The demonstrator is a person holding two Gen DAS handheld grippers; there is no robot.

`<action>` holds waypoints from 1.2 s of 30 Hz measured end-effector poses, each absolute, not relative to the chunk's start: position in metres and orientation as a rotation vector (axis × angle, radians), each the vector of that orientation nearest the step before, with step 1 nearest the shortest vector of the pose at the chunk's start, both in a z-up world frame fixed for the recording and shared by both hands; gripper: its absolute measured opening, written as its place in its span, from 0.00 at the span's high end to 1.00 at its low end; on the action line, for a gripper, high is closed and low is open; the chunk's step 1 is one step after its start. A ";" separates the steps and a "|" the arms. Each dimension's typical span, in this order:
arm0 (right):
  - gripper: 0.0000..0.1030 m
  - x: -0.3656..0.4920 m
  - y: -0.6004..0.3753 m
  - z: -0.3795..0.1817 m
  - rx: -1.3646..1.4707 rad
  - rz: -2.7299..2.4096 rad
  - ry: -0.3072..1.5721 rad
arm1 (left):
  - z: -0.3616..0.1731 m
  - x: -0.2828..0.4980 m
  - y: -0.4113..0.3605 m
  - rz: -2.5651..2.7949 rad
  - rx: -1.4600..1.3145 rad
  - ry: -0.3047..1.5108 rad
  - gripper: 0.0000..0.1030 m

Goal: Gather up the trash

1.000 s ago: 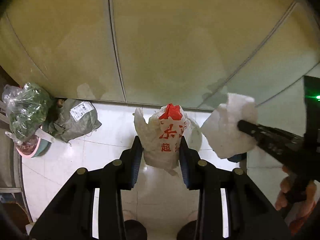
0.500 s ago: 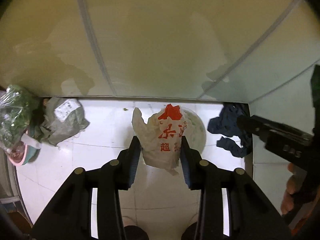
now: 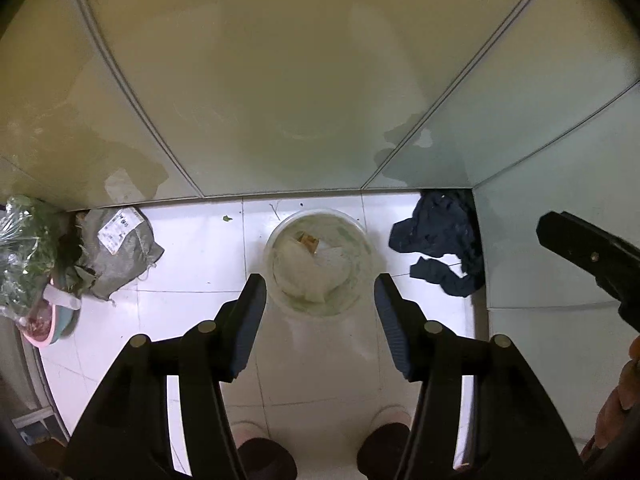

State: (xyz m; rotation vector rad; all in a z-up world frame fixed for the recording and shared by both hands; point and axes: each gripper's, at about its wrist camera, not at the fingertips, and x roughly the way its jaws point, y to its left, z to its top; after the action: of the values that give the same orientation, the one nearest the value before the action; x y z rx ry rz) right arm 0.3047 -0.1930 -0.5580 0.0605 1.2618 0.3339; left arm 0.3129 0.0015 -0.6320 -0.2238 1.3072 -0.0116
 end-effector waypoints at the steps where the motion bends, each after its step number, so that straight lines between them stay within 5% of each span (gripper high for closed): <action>1: 0.57 0.303 -0.193 -0.549 0.060 0.334 1.258 | -0.622 0.311 0.003 -0.012 -0.225 1.300 0.46; 19: 0.57 0.257 -0.163 -0.274 0.054 0.347 1.031 | -0.279 0.261 0.059 -0.002 -0.209 0.957 0.46; 27: 0.53 0.228 -0.134 -0.155 0.050 0.315 0.849 | -0.150 0.232 0.090 -0.020 -0.151 0.763 0.38; 31: 0.47 0.214 -0.123 -0.115 0.038 0.284 0.765 | -0.108 0.219 0.100 -0.045 -0.135 0.684 0.31; 36: 0.36 0.212 -0.122 -0.086 0.037 0.238 0.673 | -0.074 0.221 0.111 -0.036 -0.131 0.608 0.10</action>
State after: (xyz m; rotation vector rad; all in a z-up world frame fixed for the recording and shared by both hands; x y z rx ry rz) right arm 0.2118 -0.1221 -0.0860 0.0374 0.6728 0.2382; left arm 0.2207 0.1107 -0.0740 -0.1306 0.6084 -0.0358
